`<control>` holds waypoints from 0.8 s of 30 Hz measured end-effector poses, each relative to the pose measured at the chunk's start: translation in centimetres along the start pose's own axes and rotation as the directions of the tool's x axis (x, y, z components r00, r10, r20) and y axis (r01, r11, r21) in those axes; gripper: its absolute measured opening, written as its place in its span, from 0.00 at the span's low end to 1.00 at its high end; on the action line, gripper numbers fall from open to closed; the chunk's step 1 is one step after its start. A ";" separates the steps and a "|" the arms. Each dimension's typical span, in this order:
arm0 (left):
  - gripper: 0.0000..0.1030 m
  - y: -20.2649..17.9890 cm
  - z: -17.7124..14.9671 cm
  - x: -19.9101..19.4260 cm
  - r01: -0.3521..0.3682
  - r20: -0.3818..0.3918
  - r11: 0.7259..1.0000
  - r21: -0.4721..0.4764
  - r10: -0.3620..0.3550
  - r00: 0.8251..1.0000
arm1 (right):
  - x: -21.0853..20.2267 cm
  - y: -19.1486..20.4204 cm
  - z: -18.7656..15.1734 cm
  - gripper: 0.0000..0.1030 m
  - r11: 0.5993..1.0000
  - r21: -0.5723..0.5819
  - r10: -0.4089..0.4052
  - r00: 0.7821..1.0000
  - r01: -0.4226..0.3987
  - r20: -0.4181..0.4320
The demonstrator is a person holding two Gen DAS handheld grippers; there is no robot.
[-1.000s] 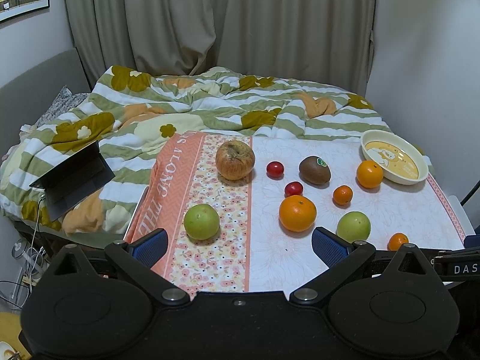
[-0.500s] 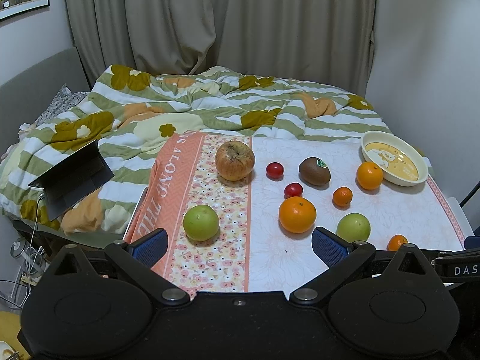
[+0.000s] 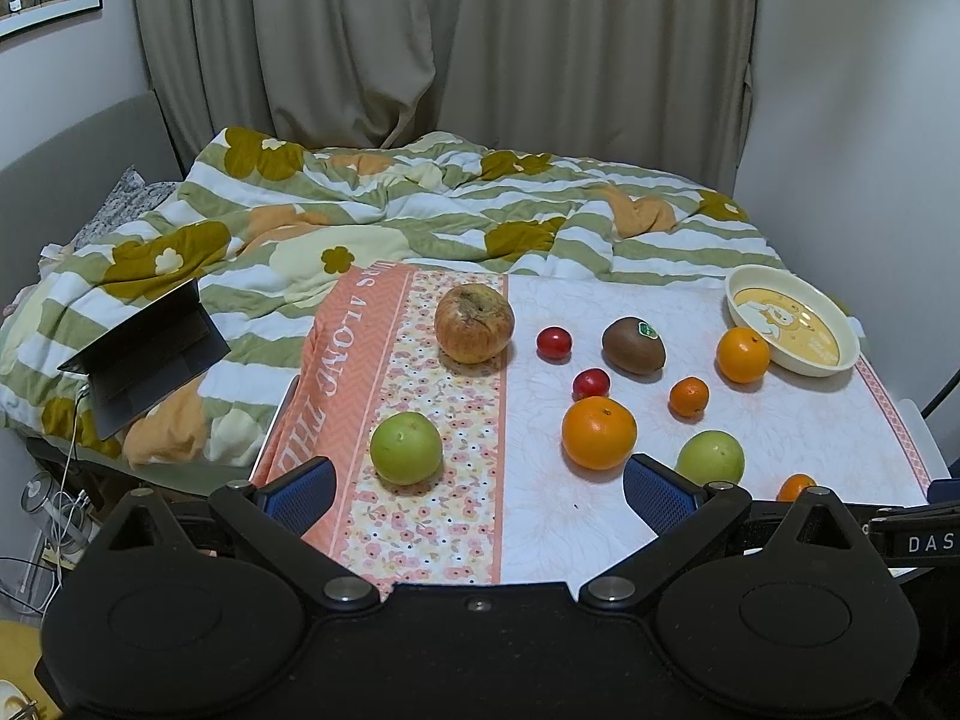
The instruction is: Organize fruits
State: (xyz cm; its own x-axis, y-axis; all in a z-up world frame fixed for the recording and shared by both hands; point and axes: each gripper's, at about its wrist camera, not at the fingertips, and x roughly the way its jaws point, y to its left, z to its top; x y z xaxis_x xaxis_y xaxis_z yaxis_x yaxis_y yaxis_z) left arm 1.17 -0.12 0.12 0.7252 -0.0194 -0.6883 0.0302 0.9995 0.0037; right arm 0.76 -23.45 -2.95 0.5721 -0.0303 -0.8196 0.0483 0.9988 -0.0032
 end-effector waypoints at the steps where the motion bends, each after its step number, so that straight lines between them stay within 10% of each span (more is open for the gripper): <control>1: 1.00 0.0 0.0 0.0 0.000 0.000 1.000 0.000 0.000 1.000 | 0.0 0.0 0.0 1.00 1.000 0.000 0.000 1.000 0.000 0.000; 24: 1.00 1.4 1.0 1.0 -0.005 -0.013 1.000 -0.021 0.005 1.000 | -0.2 1.2 0.7 1.00 0.999 -0.021 0.024 1.000 -0.024 -0.002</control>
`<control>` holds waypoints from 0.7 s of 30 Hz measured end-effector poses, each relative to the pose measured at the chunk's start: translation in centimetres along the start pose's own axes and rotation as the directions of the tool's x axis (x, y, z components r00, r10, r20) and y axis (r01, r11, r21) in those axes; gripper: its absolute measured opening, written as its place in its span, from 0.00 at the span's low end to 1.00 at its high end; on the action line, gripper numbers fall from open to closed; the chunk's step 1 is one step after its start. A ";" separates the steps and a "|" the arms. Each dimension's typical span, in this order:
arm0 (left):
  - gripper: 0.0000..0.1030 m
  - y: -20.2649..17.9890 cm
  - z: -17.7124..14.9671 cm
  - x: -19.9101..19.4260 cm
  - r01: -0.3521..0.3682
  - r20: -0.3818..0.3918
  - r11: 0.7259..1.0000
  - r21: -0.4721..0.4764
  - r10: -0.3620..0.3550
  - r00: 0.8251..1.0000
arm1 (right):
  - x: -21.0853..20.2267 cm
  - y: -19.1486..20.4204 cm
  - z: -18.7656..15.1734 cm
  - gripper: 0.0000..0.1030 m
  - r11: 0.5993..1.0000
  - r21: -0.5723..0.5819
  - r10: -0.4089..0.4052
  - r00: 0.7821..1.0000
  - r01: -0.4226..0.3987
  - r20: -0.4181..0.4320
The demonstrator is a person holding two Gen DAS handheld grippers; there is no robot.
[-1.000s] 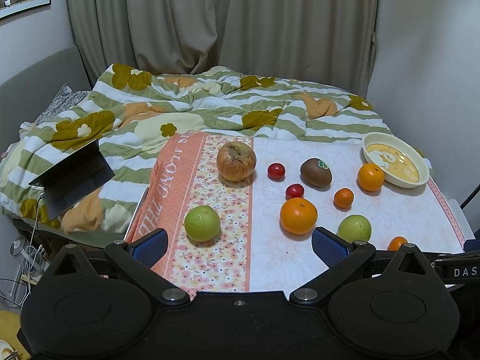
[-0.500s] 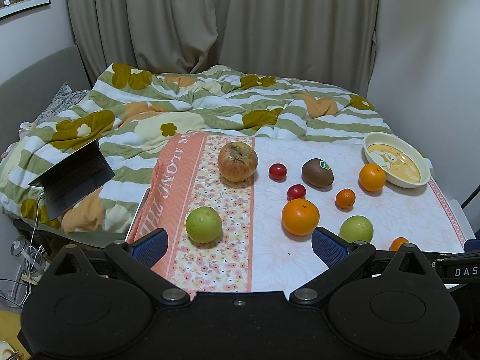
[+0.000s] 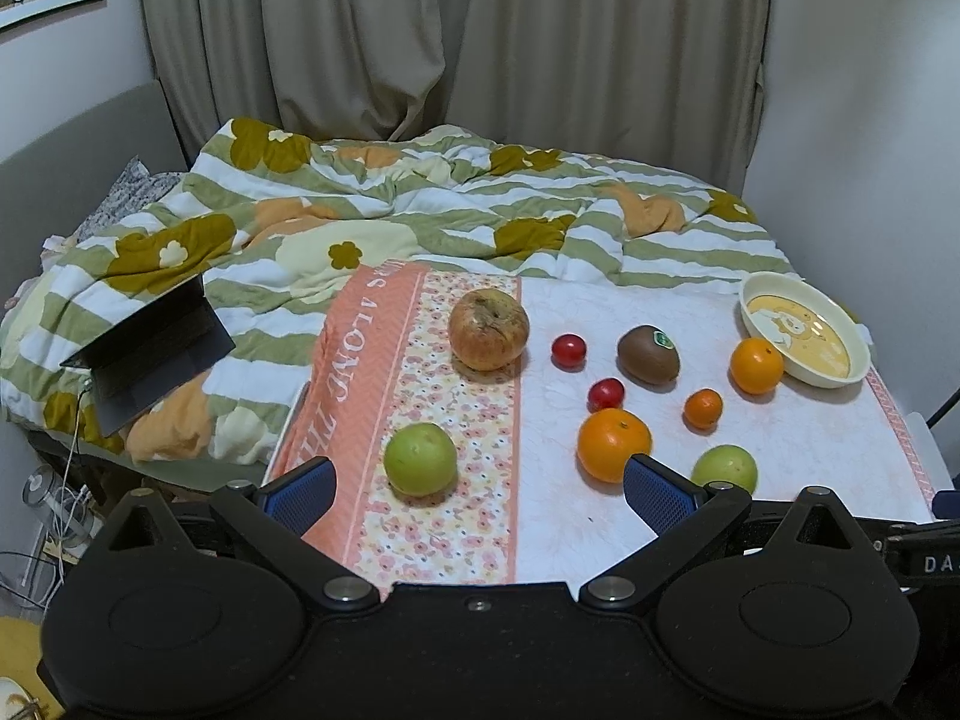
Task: Organize fruits
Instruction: 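Move the left tool to the green pomelo and close on it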
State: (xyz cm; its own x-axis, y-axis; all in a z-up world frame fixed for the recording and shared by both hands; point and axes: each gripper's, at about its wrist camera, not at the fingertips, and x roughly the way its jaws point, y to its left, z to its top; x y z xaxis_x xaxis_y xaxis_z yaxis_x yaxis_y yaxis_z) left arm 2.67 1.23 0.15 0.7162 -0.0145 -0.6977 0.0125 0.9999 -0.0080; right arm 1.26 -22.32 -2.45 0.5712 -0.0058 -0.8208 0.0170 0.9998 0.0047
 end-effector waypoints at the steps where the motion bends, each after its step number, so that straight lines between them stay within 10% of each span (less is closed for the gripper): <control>1: 1.00 0.1 0.0 0.2 -0.004 0.004 1.000 0.005 0.004 1.000 | 0.1 0.3 0.0 1.00 1.000 -0.007 0.001 1.000 -0.001 0.002; 21: 0.95 3.3 -2.2 11.1 -0.042 0.005 0.993 0.111 0.042 0.999 | 8.7 3.8 -0.1 1.00 0.999 -0.035 0.009 0.991 -0.004 0.130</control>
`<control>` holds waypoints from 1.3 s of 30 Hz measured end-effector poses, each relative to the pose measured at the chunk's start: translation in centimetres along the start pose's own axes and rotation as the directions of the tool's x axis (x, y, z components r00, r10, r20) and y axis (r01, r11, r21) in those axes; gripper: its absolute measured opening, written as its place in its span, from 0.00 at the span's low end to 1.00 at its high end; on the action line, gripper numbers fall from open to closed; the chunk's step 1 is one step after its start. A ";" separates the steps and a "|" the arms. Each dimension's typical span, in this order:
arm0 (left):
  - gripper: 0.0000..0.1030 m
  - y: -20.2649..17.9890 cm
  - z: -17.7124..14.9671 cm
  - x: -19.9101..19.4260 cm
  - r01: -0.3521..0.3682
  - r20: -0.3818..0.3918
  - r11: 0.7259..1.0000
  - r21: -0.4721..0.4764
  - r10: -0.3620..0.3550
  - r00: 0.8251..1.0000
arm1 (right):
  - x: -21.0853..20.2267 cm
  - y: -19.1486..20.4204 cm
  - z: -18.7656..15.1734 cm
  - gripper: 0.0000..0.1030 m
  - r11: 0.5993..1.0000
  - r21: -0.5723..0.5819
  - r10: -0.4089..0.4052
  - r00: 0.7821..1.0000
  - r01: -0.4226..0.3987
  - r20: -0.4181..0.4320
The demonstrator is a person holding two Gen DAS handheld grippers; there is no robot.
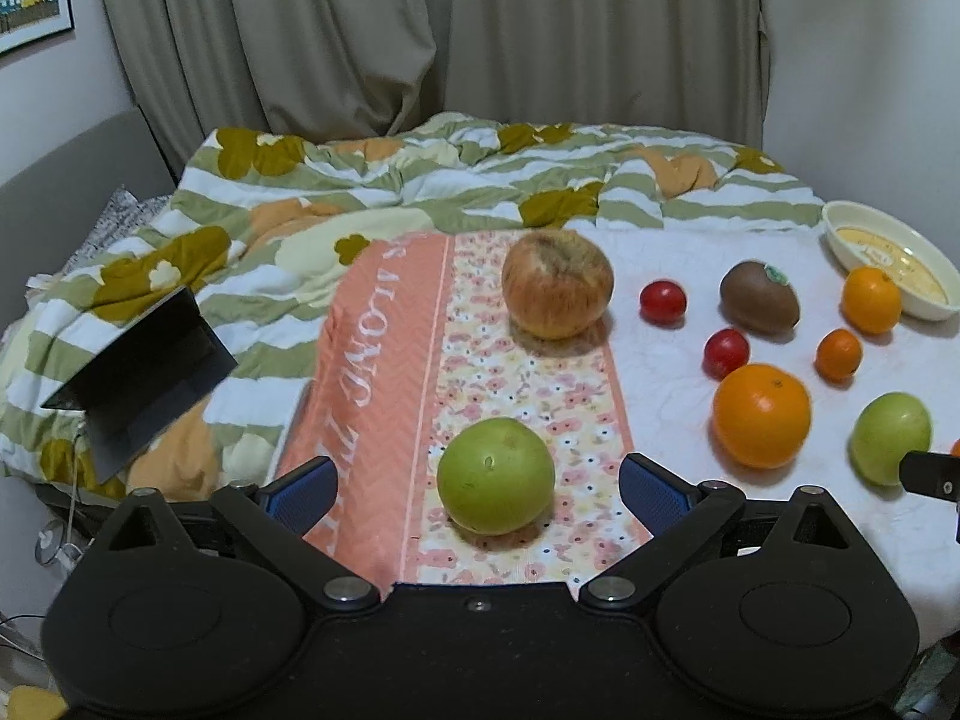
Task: Organize fruits
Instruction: 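Move the left tool to the green pomelo and close on it, then carry the green pomelo with the left tool into the white bowl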
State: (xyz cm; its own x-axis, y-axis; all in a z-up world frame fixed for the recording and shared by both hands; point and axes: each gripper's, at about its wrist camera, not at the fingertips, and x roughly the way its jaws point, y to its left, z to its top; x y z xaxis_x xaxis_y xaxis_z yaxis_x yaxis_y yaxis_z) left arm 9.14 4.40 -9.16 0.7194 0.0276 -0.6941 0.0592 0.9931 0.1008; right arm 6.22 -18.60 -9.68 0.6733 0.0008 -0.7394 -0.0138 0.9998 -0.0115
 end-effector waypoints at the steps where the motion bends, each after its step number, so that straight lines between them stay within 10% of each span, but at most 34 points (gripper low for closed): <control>1: 0.92 0.0 0.0 0.6 0.005 -0.009 1.000 0.004 -0.005 1.000 | 0.4 0.0 -0.1 1.00 1.000 -0.004 -0.001 1.000 0.001 0.001; 12: 0.56 -0.3 0.0 4.0 0.029 -0.085 1.000 -0.011 -0.030 0.996 | 3.3 0.0 -0.3 0.96 0.998 -0.061 -0.007 1.000 0.006 -0.018; 25: 0.55 0.3 -0.3 3.5 0.057 -0.076 0.998 -0.019 -0.058 0.995 | 4.4 0.8 -0.2 0.68 0.994 -0.104 0.037 0.999 -0.038 -0.011; 39: 0.55 -1.2 1.1 -1.0 0.093 -0.005 0.996 -0.011 -0.093 0.996 | -0.2 -1.6 0.5 0.68 0.999 -0.032 0.042 0.999 -0.041 0.018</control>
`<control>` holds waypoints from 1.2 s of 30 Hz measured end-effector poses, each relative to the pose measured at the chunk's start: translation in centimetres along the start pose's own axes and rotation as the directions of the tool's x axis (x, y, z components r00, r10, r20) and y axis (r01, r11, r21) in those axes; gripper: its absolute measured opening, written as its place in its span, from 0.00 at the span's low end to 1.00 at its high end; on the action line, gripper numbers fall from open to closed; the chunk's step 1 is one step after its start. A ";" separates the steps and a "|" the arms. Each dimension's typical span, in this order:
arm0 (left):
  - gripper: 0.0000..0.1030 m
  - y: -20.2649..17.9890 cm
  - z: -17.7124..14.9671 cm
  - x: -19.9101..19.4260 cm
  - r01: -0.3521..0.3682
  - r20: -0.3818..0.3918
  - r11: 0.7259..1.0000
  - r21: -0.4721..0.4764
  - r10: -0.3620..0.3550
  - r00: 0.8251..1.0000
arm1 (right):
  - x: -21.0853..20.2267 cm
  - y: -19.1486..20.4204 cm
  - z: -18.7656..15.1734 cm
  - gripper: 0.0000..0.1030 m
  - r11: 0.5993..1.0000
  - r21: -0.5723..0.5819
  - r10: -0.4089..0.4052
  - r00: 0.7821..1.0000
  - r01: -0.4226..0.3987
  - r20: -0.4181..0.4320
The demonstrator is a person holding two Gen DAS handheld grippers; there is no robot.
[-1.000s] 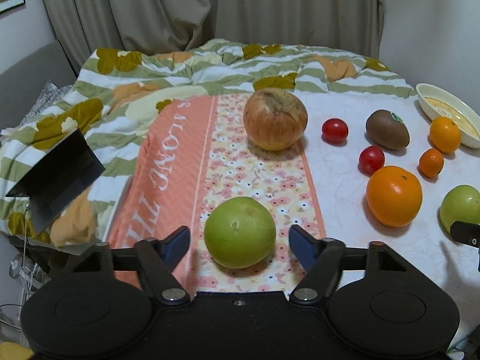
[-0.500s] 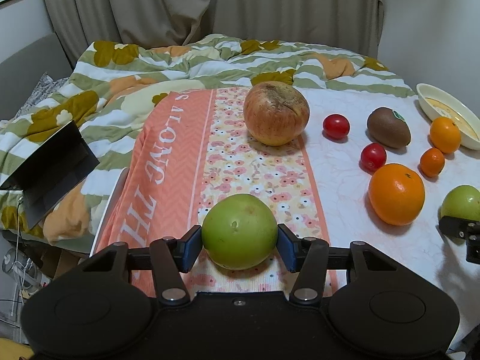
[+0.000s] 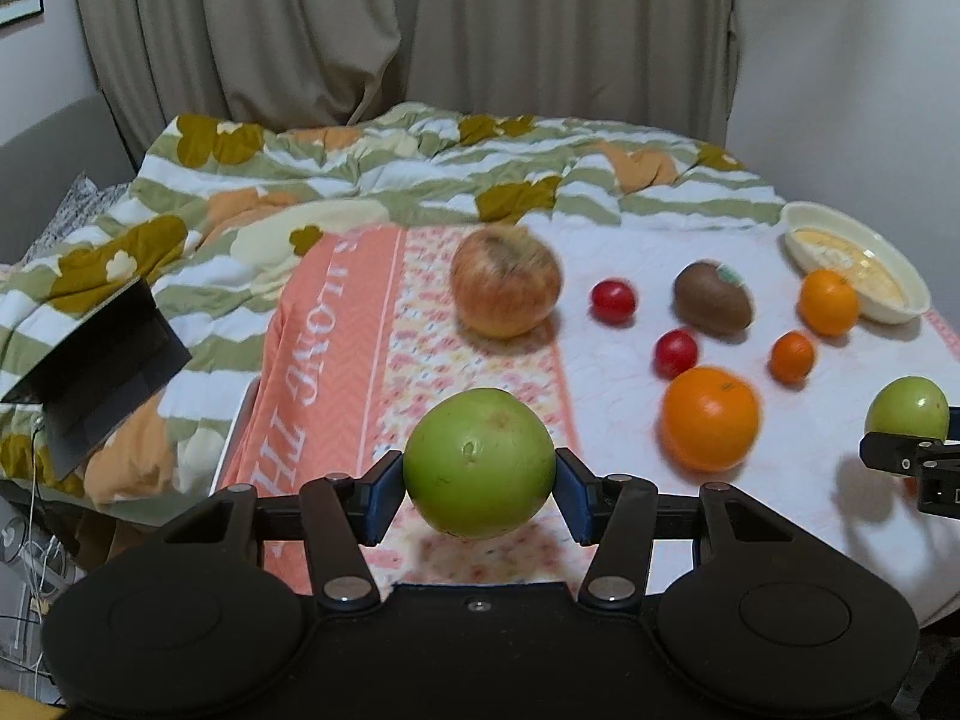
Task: Organize fruits
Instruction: 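Carry the green pomelo with the left tool into the white bowl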
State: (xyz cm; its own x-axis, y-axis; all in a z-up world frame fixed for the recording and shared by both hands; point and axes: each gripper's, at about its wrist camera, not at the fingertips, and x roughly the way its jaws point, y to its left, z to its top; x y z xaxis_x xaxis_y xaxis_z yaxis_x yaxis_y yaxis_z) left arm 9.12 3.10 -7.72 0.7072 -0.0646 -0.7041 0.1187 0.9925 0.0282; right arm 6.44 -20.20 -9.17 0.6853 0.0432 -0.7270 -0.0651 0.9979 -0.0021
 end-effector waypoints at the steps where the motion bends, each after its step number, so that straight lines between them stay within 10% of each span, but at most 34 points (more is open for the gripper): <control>1: 0.55 -0.4 0.3 -0.6 0.001 0.008 1.000 0.000 -0.001 1.000 | -0.5 -0.5 0.2 0.68 1.000 0.007 0.003 1.000 -0.003 0.002; 21: 0.55 -16.3 8.4 -4.0 0.005 0.121 0.994 -0.112 0.009 0.993 | -4.3 -18.4 6.7 0.68 0.996 -0.062 0.072 0.994 -0.067 0.082; 36: 0.55 -26.1 16.8 5.8 0.119 0.091 0.993 0.023 -0.121 0.989 | 3.3 -27.2 13.7 0.68 0.998 -0.013 0.057 0.994 -0.056 0.088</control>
State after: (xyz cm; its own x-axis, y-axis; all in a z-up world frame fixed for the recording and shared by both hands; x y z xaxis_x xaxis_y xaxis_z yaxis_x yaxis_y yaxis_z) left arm 21.81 -24.89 -0.66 0.7480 -0.1931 -0.6350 0.2182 0.9751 -0.0394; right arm 20.36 -46.58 -2.10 0.7416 0.1043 -0.6627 -0.1132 0.9931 0.0296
